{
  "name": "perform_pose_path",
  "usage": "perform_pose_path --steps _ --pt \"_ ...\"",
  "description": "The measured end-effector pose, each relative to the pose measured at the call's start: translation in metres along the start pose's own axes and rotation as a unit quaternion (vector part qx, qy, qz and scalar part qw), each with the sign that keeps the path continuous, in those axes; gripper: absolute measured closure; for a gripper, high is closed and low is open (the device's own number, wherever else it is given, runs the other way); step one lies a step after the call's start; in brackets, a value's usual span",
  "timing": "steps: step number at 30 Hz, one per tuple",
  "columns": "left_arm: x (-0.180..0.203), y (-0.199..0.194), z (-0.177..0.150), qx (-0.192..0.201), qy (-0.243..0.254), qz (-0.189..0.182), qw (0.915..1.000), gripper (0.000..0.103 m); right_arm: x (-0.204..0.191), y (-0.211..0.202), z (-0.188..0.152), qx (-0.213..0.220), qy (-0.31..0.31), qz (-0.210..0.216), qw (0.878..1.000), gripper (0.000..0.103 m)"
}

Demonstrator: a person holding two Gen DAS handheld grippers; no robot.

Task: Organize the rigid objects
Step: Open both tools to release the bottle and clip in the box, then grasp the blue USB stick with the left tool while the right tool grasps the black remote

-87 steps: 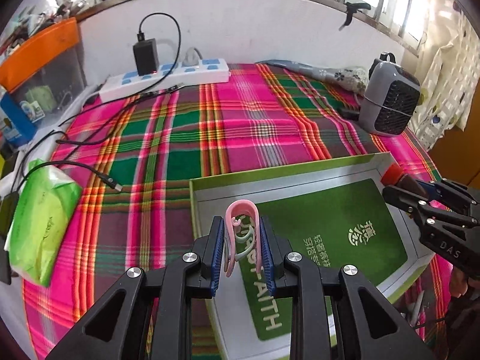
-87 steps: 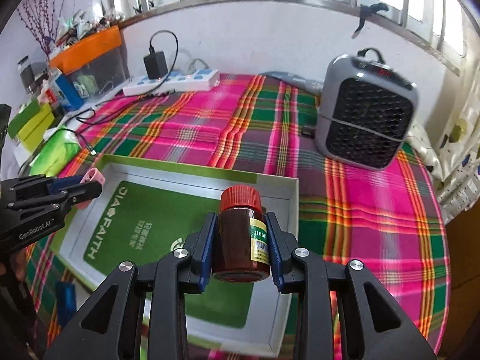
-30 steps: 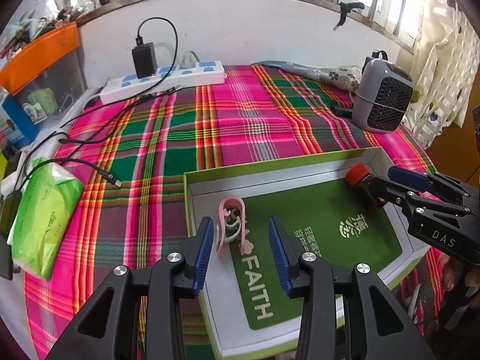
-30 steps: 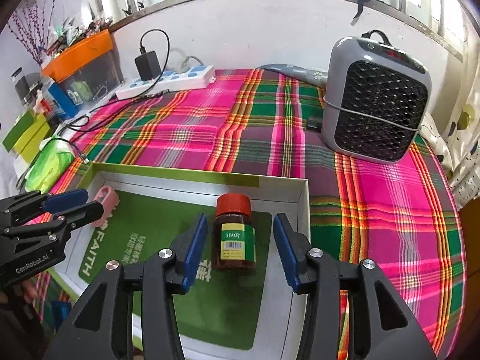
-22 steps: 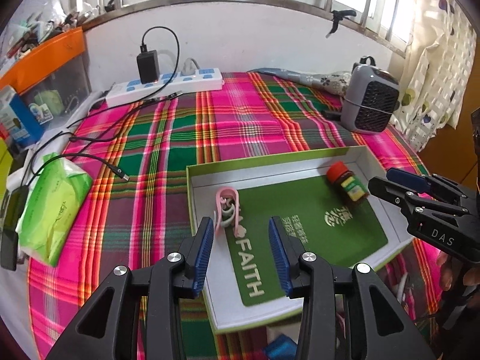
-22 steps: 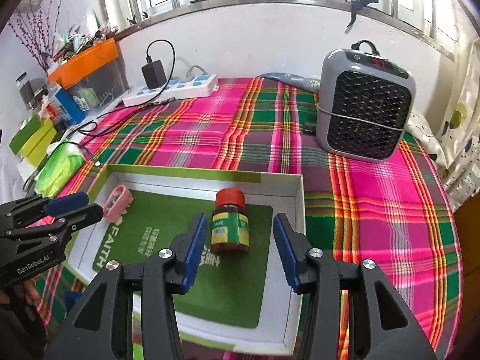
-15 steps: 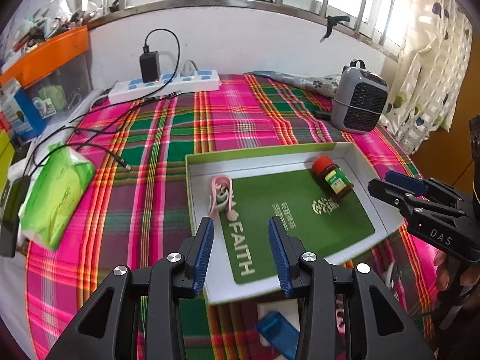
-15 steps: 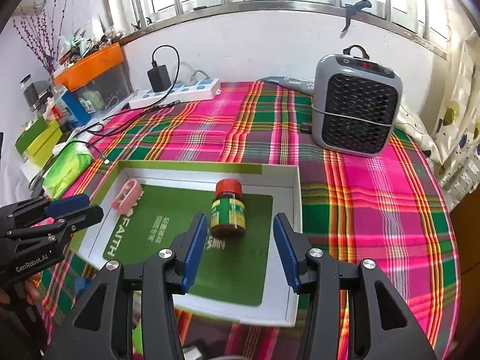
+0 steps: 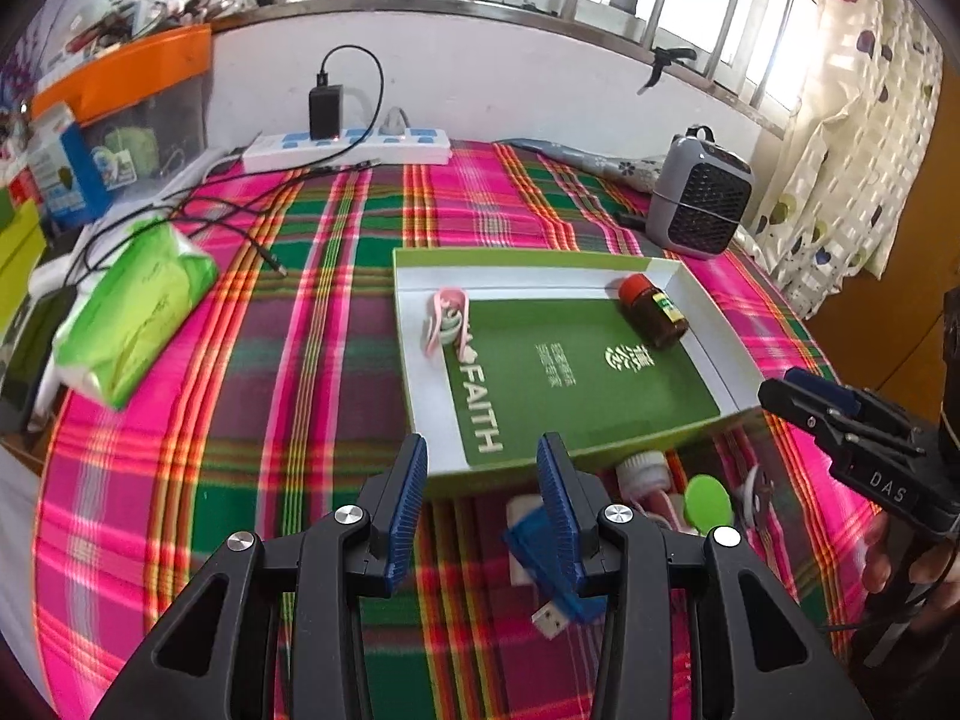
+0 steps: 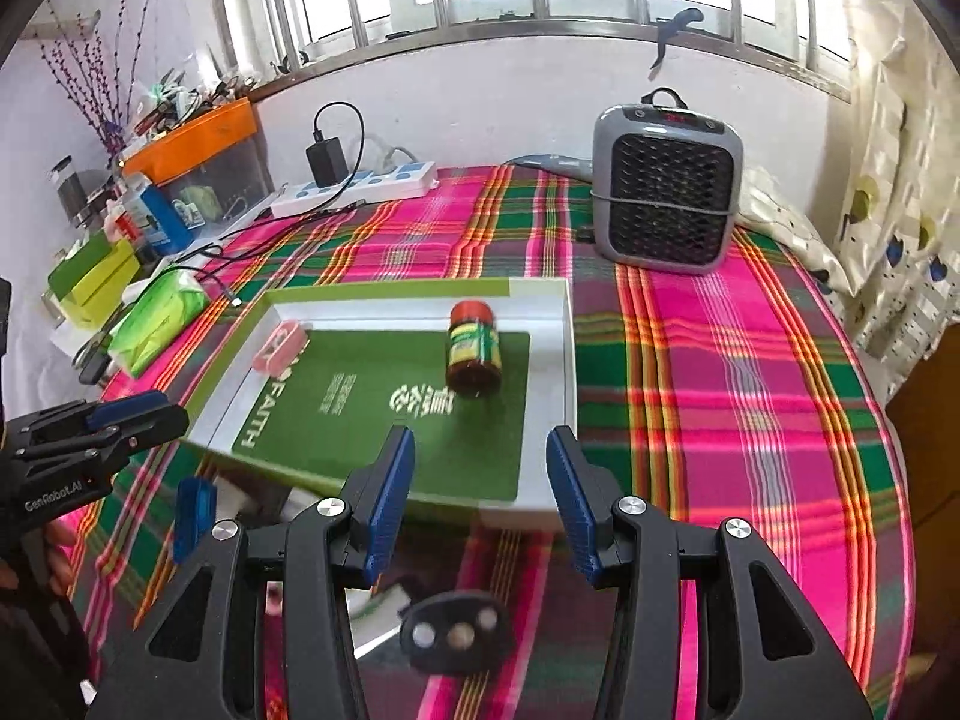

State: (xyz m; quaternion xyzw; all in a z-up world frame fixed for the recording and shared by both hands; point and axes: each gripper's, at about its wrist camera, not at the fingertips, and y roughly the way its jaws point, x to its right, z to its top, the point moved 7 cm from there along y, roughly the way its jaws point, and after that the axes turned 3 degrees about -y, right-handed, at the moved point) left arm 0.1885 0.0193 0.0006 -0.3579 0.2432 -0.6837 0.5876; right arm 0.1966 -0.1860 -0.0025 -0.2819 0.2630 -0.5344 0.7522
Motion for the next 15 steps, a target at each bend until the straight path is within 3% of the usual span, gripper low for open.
perform_pose_path --steps 15 --pt "-0.001 -0.009 -0.029 -0.009 -0.027 -0.024 0.9993 0.065 0.002 -0.020 -0.043 0.001 0.020 -0.009 1.000 0.056"
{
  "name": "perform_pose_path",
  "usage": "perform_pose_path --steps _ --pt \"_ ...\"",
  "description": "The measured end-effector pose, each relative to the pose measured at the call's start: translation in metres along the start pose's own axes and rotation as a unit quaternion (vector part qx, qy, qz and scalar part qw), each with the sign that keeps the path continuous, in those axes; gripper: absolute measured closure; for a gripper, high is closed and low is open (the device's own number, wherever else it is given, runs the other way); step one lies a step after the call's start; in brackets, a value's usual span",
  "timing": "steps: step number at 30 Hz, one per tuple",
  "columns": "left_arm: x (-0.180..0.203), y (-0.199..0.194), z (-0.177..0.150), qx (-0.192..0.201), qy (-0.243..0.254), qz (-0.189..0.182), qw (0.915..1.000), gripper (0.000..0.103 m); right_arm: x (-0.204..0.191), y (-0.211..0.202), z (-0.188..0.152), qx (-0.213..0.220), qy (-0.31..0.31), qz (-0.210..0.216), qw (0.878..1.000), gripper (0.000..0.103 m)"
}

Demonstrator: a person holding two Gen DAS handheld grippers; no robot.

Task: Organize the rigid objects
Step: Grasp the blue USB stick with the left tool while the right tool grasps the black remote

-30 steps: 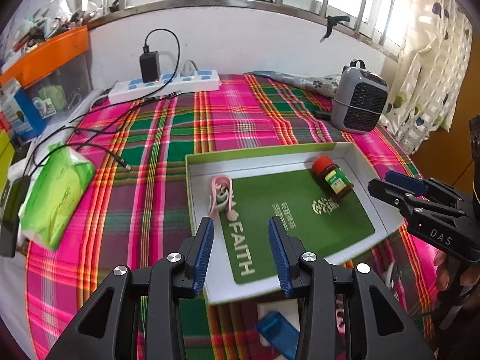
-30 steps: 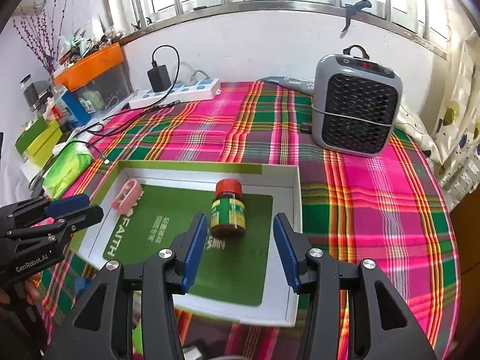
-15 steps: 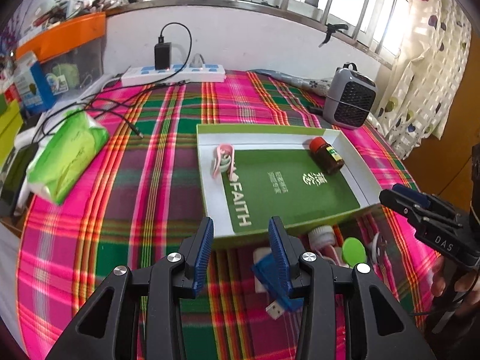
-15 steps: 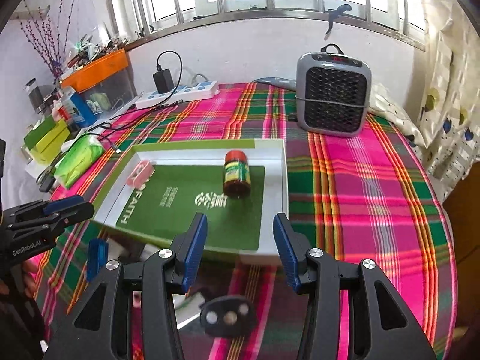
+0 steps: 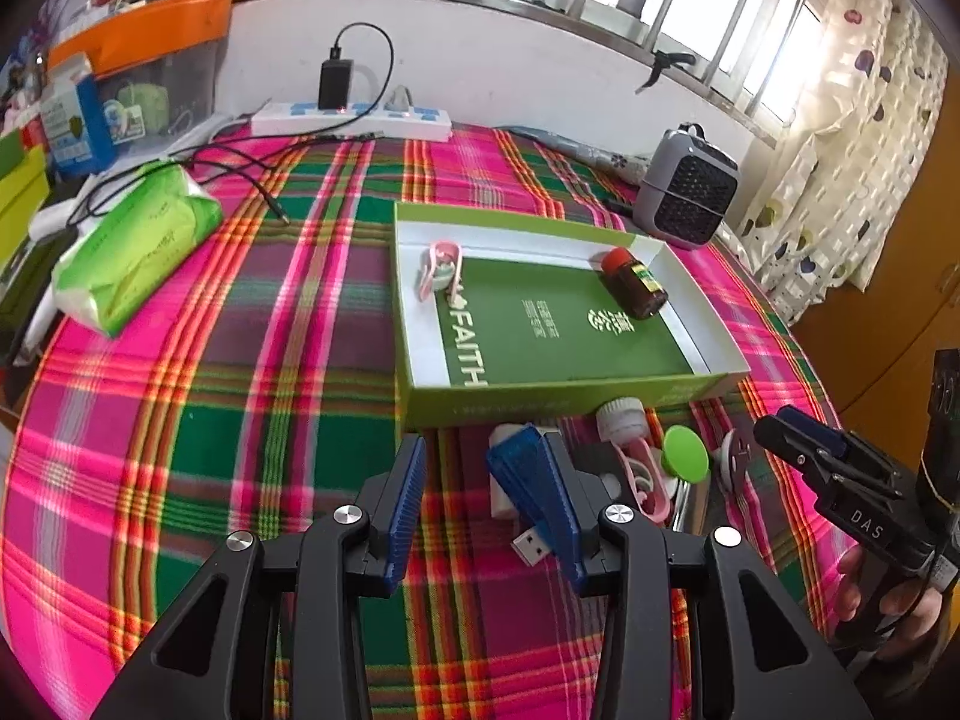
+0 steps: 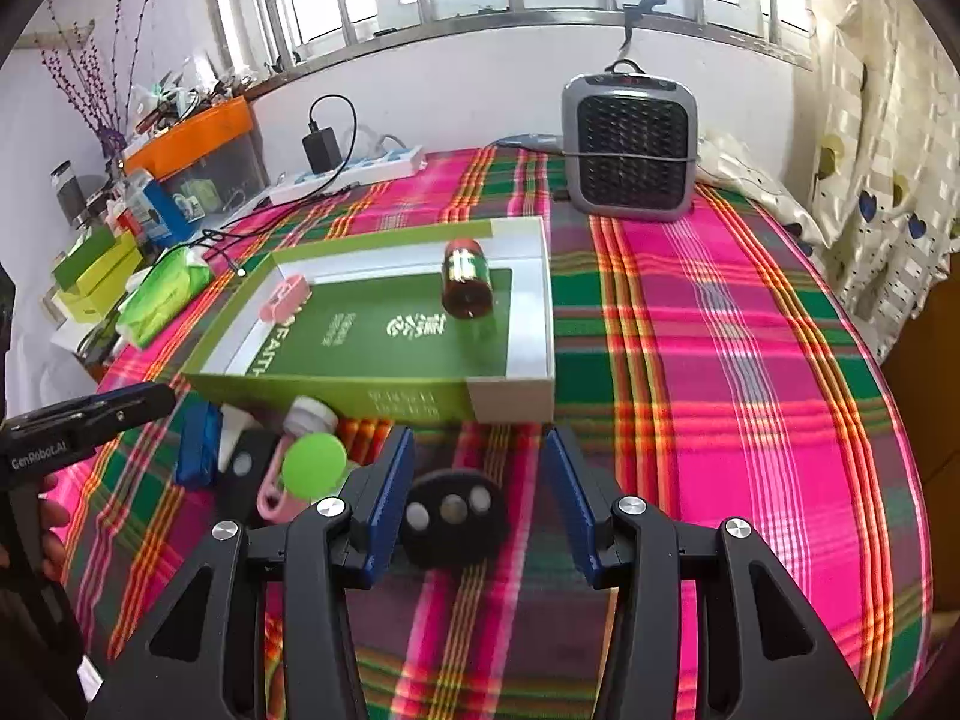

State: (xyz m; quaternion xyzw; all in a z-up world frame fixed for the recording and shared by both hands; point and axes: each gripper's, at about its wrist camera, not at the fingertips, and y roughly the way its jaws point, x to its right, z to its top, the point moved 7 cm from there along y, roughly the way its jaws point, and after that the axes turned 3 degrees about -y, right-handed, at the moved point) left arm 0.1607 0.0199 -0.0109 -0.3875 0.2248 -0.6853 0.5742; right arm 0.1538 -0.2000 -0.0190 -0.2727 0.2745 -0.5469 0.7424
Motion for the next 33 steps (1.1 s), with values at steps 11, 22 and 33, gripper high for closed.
perform_pose_path --steps 11,22,33 --pt "0.020 0.006 -0.009 -0.013 0.013 -0.001 0.9998 0.061 -0.006 0.007 -0.018 -0.017 0.004 0.015 1.000 0.048" --pt "0.029 0.018 -0.012 -0.025 0.030 0.034 0.9987 0.060 -0.015 0.017 -0.023 -0.034 -0.030 -0.003 0.999 0.048" --pt "0.018 0.024 -0.013 -0.033 0.009 0.041 0.9986 0.061 -0.011 0.020 -0.024 -0.042 -0.041 -0.028 0.998 0.048"
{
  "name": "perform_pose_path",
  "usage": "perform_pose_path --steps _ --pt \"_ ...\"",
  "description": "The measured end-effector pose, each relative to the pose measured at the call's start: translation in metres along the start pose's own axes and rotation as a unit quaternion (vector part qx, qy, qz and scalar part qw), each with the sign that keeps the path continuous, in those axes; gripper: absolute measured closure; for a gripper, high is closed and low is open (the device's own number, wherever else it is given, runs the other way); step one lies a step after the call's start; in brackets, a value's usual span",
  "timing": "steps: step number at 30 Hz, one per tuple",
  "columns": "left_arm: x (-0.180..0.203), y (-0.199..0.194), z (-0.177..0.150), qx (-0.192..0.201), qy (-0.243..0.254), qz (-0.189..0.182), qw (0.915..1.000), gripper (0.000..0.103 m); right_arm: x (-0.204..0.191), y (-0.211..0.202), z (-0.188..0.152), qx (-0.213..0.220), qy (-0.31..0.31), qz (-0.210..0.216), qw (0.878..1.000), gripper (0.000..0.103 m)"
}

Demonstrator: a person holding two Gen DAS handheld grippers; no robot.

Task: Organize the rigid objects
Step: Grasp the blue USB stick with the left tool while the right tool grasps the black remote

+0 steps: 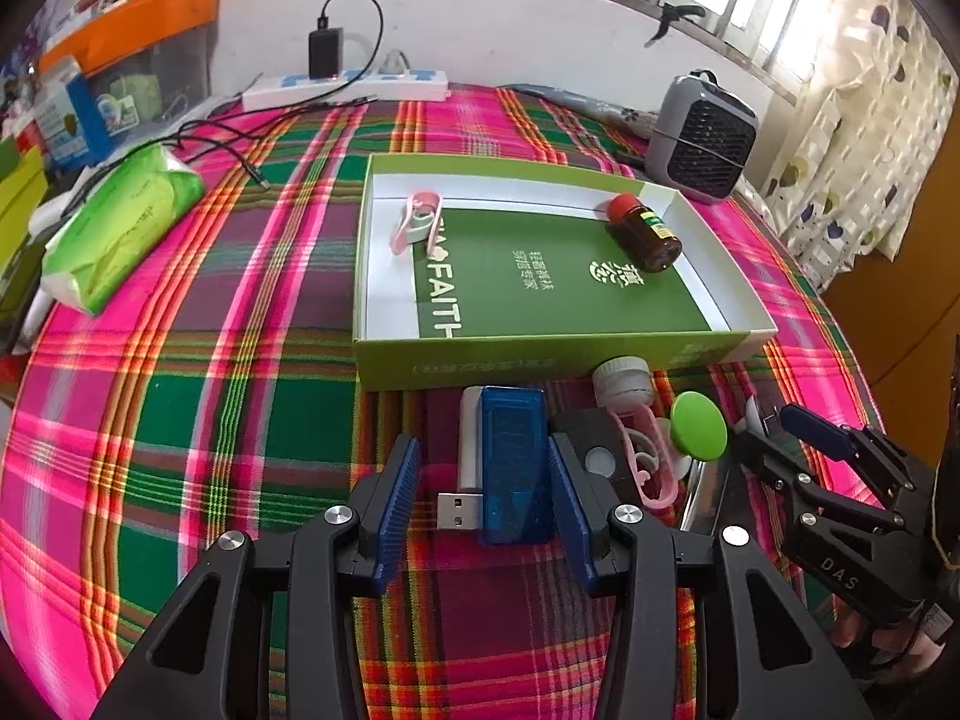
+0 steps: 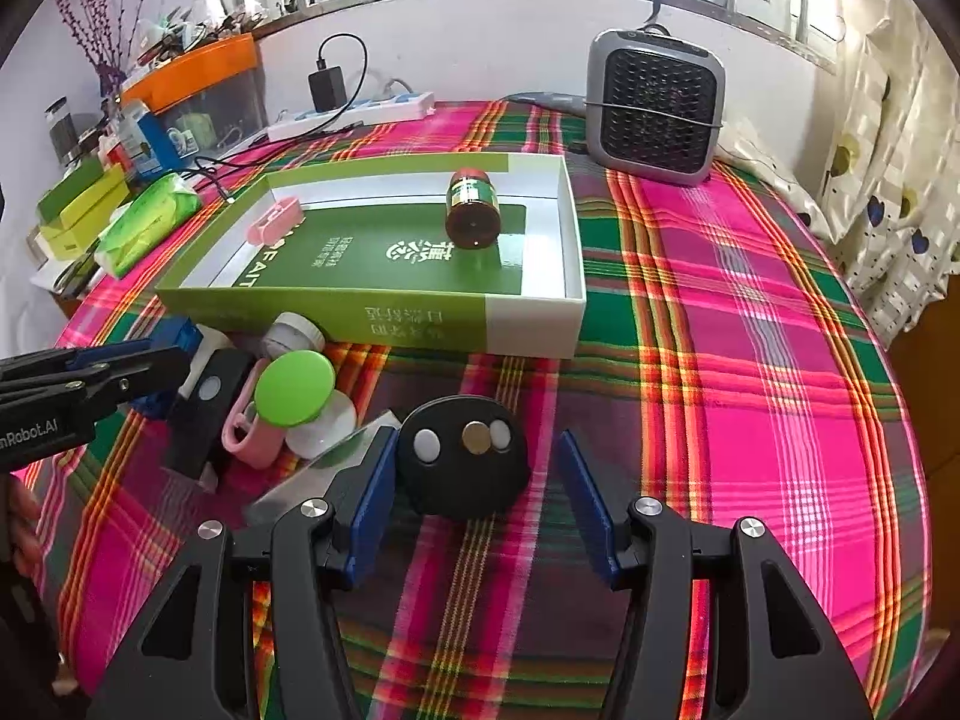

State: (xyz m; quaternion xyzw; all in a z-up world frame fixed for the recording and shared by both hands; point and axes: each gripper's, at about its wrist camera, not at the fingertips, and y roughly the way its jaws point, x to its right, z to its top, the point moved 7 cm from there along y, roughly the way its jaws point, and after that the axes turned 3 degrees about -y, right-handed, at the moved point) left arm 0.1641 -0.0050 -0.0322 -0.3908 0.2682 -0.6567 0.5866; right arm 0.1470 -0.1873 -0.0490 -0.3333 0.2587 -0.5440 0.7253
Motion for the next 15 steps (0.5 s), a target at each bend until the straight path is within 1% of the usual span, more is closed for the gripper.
perform_pose_path --steps 3,6,11,13,14,15 --pt "-0.0016 0.0002 0.0004 0.002 0.002 0.004 1.0000 0.061 0.0021 0.0010 -0.0014 -0.005 -0.005 -0.012 1.000 0.048" --pt "0.0006 0.0005 0.0004 0.003 0.006 0.000 1.0000 0.061 0.0034 0.0028 -0.0036 -0.011 -0.004 -0.012 1.000 0.048" --pt "0.0025 0.0007 0.0005 0.007 0.013 -0.006 0.9999 0.068 0.0047 0.0026 -0.0047 -0.010 0.000 -0.012 1.000 0.048" --pt "0.0020 0.0007 0.0005 0.008 0.014 -0.007 0.9998 0.068 0.0047 0.0017 -0.0044 -0.008 0.000 -0.011 1.000 0.053" --pt "0.0021 0.0006 0.0006 0.008 0.014 -0.007 0.9998 0.068 0.0045 0.0016 -0.0043 -0.007 0.000 -0.011 1.000 0.058" --pt "0.0020 0.0005 0.0006 0.009 0.015 -0.007 0.9998 0.069 0.0042 0.0016 -0.0042 -0.007 0.000 -0.011 1.000 0.060"
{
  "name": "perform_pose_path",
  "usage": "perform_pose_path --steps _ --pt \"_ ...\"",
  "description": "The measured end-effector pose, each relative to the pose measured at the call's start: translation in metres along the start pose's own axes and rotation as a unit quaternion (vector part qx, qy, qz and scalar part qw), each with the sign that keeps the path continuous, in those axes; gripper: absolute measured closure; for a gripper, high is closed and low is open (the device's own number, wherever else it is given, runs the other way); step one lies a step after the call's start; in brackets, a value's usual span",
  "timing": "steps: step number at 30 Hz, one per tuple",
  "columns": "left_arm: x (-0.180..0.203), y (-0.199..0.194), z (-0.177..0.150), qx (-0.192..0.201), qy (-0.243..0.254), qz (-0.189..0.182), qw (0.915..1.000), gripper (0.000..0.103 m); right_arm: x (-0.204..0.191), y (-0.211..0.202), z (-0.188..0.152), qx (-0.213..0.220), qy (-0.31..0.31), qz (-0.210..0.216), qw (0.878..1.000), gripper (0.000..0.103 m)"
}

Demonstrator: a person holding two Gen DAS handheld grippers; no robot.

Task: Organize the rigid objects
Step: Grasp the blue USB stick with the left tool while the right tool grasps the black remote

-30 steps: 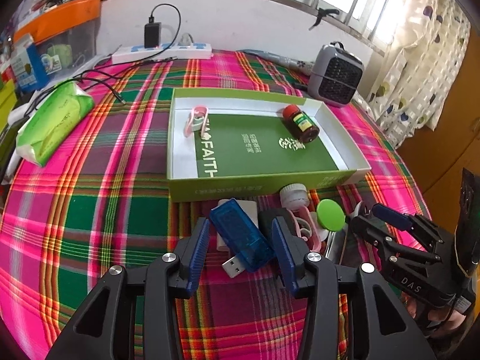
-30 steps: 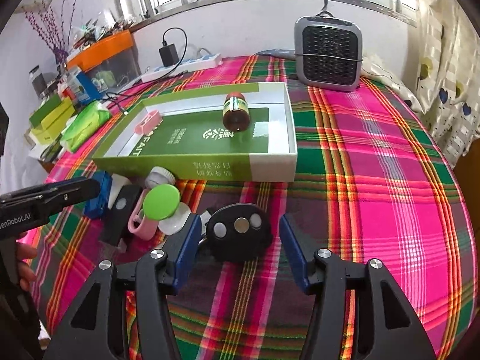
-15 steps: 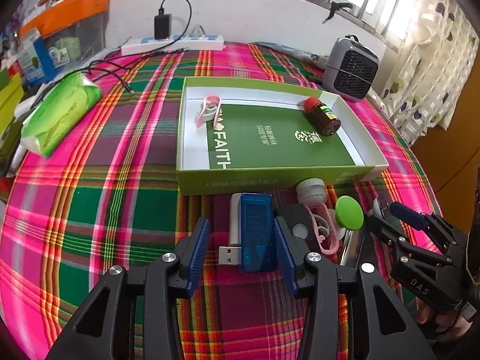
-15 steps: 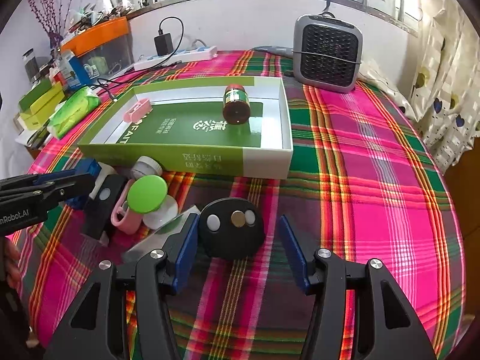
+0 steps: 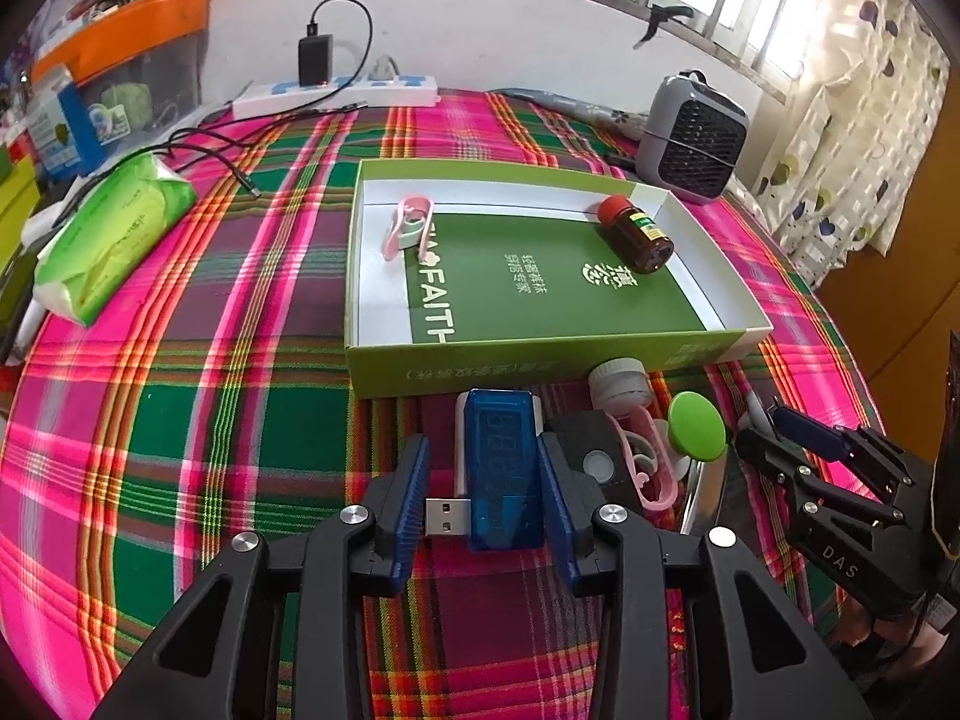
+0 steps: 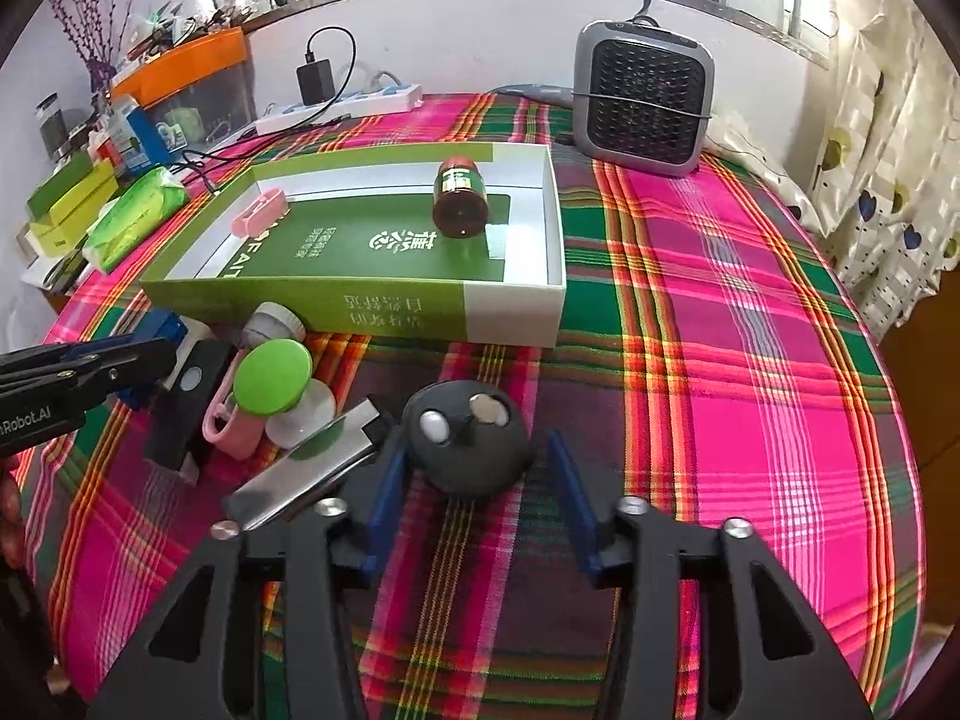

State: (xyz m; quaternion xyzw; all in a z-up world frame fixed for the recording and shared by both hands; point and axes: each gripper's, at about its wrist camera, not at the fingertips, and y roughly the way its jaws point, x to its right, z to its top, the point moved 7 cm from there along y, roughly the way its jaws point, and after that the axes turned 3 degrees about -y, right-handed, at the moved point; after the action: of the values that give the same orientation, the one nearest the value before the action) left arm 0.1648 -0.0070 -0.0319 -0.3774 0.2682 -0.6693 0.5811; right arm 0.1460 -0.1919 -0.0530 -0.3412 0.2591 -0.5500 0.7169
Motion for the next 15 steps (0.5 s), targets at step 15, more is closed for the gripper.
perform_pose_path --steps 15 --pt "0.0002 -0.0030 0.0006 0.007 0.004 -0.007 0.9999 0.069 0.0021 -0.0018 0.0009 0.007 0.003 -0.004 1.000 0.083"
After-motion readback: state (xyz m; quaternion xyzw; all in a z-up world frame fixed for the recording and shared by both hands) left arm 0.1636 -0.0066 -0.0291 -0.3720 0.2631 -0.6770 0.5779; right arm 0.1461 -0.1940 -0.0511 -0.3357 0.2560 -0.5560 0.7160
